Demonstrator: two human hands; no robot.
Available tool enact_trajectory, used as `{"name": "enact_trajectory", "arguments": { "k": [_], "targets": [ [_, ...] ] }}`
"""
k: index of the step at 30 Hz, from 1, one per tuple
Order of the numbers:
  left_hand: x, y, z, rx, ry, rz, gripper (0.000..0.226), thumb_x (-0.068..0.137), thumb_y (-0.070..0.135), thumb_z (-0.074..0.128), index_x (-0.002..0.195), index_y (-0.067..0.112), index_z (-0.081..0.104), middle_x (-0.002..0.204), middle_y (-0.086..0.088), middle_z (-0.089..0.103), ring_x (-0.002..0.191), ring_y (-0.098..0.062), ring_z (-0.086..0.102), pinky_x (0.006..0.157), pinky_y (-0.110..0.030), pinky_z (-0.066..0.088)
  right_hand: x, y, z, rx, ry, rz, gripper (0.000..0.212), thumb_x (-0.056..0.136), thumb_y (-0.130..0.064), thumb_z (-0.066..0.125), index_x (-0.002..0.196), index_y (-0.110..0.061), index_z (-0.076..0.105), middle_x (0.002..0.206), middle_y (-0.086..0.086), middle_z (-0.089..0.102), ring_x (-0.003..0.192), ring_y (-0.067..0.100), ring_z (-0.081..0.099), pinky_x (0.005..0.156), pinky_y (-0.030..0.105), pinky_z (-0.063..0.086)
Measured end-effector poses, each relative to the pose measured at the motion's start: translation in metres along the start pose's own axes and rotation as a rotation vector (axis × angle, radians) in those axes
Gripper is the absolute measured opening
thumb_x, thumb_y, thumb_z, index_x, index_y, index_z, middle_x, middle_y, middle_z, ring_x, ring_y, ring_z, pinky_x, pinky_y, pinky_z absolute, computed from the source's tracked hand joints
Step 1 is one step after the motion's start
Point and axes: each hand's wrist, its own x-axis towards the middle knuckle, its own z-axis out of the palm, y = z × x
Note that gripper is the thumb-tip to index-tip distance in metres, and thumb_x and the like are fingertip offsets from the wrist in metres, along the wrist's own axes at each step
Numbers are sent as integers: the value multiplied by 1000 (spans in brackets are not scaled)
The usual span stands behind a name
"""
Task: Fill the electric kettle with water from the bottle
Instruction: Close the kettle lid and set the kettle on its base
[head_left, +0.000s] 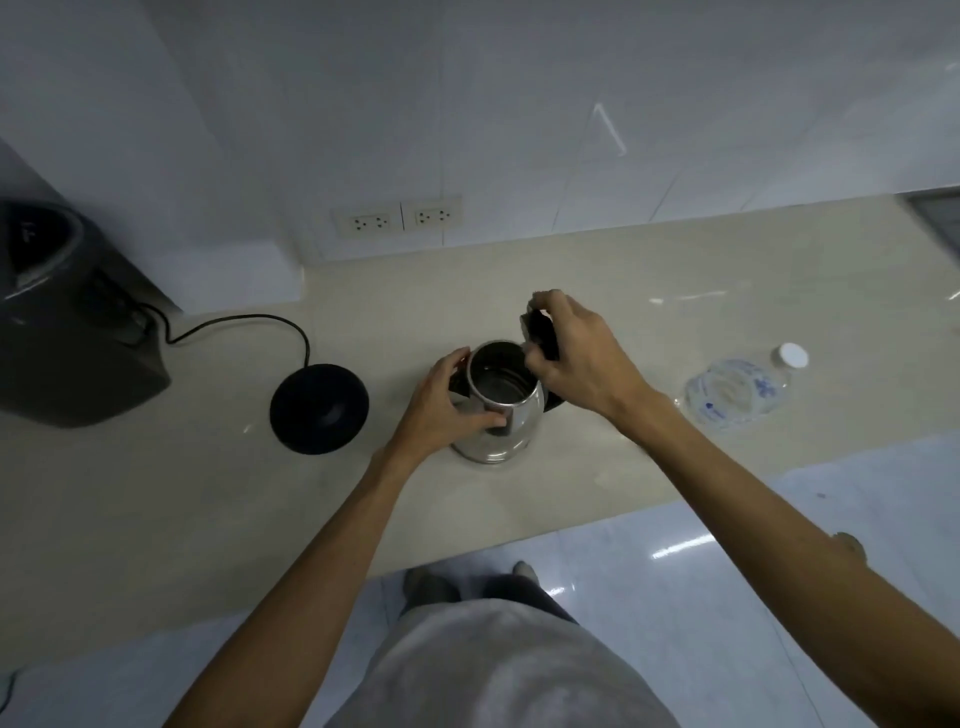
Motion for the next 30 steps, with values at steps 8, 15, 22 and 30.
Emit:
{"name": "enact_trajectory", "arguments": {
  "k": [8, 15, 22, 30],
  "targets": [
    [-3, -5, 2, -137, 8, -29, 96, 65, 36, 98, 150, 30, 52, 139, 15, 65, 128, -2, 60, 104, -21, 50, 4, -11, 64, -90, -169, -114, 58, 88, -44, 64, 135, -10, 60, 140, 14, 58, 126, 34, 54, 104, 53, 45],
    [-3, -8, 4, -135, 35, -7, 95, 61, 37, 98, 146, 28, 57, 129, 14, 70, 119, 0, 64, 96, -8, 46, 6, -1, 81, -121, -143, -138, 53, 98, -47, 48, 134, -12, 63, 138, 13, 59, 119, 36, 54, 99, 53, 44],
    [-5, -9, 4, -144, 37, -2, 97, 59, 46, 94, 146, 24, 57, 132, 11, 70, 123, -4, 65, 101, -16, 50, 7, 3, 90, -144, -99, -162, 47, 95, -41, 56, 131, -12, 66, 133, 12, 63, 112, 35, 56, 92, 55, 46],
    [0, -4, -4, -30, -33, 1, 106, 61, 40, 100, 151, 22, 48, 143, 7, 59, 118, -2, 61, 107, -33, 53, 3, 10, 58, 298, 50, 134, 49, 96, -43, 64, 138, -18, 63, 147, 5, 58, 139, 16, 50, 114, 26, 38]
  ]
}}
